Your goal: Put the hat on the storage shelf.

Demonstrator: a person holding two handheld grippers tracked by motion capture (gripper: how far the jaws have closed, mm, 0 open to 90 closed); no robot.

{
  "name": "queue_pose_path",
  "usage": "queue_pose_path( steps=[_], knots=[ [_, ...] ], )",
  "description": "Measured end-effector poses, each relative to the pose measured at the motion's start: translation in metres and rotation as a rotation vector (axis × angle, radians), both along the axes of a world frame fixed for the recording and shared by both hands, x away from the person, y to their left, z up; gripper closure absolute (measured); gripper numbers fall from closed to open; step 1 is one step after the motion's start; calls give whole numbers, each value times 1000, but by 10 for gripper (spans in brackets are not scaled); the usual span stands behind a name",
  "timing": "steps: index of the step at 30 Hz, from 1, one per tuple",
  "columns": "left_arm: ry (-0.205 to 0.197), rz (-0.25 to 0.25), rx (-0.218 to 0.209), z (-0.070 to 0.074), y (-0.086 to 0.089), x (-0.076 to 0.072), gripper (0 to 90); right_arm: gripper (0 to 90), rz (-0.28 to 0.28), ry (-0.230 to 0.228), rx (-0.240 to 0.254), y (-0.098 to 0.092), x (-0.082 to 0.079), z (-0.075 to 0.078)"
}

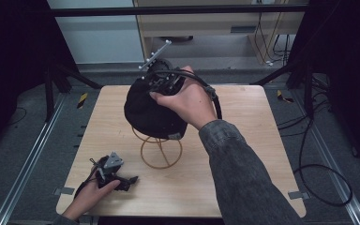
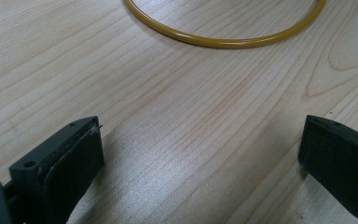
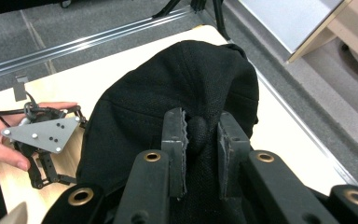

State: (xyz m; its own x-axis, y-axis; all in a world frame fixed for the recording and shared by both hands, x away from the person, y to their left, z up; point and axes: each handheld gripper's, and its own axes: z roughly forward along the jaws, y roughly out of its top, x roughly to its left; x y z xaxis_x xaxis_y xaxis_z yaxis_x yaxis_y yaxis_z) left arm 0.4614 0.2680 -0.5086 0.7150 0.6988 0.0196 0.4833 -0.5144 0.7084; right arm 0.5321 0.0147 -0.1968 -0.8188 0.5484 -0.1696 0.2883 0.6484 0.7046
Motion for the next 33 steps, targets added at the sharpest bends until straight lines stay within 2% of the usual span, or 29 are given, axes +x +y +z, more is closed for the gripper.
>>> queue_pose_path(
  steps=[5,12,22,33],
  knots=[
    [-1,0,0,0,0,0,0,759,-11,13,-29,3,5,-13],
    [0,0,1,0,0,0,0,755,-6,40,-39,7,8,-24],
    [0,-1,1,0,0,0,0,740,-10,62,-46,10,10,-32],
    [0,-1,1,0,0,0,0,713,-18,65,-40,7,10,-32]
  ],
)
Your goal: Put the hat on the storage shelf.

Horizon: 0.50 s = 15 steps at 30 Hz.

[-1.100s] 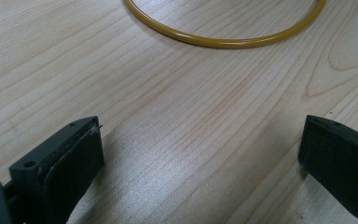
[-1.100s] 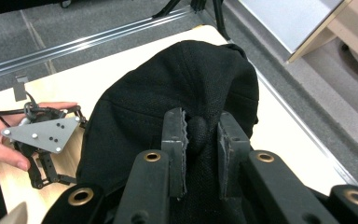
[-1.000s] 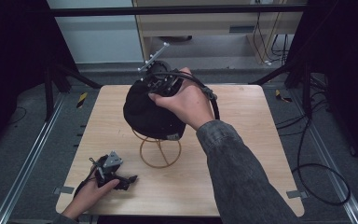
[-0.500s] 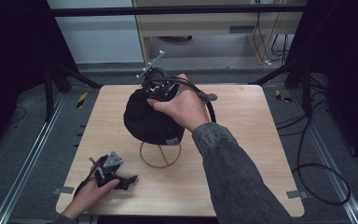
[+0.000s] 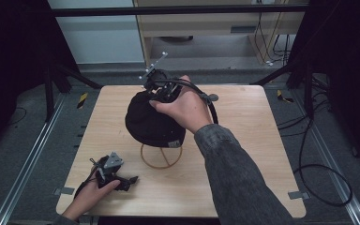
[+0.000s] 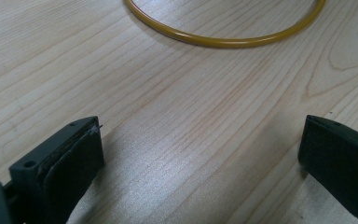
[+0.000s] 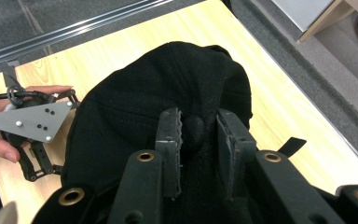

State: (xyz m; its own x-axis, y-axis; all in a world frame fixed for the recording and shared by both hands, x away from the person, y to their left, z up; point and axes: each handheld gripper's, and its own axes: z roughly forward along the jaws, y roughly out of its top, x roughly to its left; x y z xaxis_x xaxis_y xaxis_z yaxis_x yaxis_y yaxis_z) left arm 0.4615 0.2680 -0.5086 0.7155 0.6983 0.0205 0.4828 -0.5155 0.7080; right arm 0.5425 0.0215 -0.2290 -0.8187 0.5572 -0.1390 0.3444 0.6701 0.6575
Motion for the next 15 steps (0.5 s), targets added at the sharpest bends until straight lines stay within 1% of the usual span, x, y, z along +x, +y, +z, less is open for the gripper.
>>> queue_pose_path(
  steps=[7,15],
  knots=[
    [0,0,0,0,0,0,0,691,-7,6,0,-2,0,-2],
    [0,0,0,0,0,0,0,617,-7,22,-5,-4,-1,-4]
  ],
)
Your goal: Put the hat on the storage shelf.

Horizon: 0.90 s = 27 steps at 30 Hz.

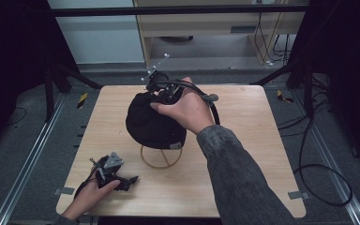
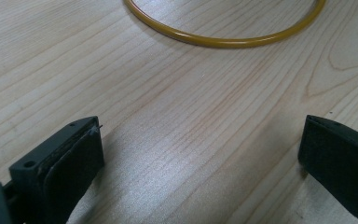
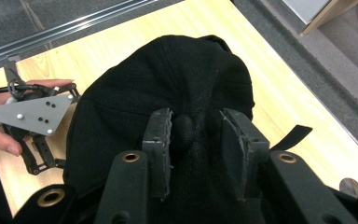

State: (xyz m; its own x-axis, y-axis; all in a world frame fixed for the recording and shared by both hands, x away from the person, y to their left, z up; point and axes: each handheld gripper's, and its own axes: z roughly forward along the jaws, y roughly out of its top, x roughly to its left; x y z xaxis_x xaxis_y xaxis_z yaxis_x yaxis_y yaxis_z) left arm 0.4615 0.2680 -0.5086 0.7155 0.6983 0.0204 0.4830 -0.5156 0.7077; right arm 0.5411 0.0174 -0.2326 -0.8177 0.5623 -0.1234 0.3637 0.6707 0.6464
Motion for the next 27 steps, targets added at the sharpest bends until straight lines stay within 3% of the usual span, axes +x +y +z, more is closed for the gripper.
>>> queue_pose_path(
  steps=[11,27],
  knots=[
    [0,-1,0,0,0,0,0,476,2,17,-28,-3,-5,-2],
    [-1,0,-2,0,-1,0,0,432,12,-6,8,-13,-18,7]
  ],
)
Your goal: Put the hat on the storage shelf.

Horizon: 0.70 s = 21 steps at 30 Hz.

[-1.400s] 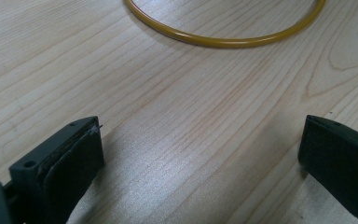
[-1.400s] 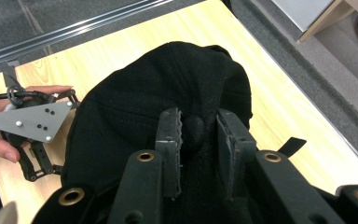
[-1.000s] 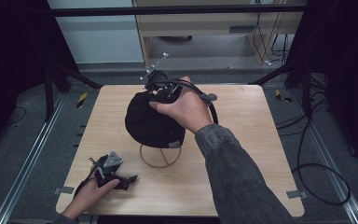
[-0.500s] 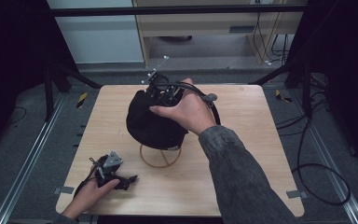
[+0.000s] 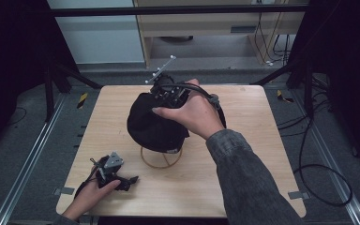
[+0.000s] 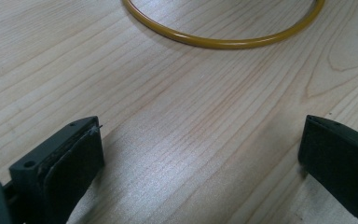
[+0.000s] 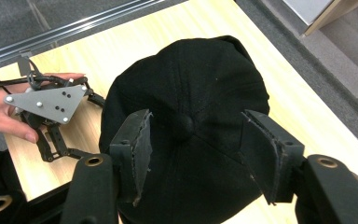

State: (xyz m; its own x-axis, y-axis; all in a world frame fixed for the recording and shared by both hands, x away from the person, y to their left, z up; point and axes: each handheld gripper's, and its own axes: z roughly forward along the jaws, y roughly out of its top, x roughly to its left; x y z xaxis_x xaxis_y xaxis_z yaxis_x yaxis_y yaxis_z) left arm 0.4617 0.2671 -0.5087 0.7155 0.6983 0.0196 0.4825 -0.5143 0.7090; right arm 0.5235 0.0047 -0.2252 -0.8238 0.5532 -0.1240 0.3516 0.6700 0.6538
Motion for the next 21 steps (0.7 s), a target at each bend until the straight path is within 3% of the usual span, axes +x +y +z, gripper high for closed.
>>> queue_pose_path(
  steps=[8,21],
  knots=[
    [0,-1,0,0,0,0,0,397,-12,-5,12,-5,-2,-3],
    [-1,2,0,0,0,0,0,212,-67,-70,60,-24,-15,-1]
  ],
)
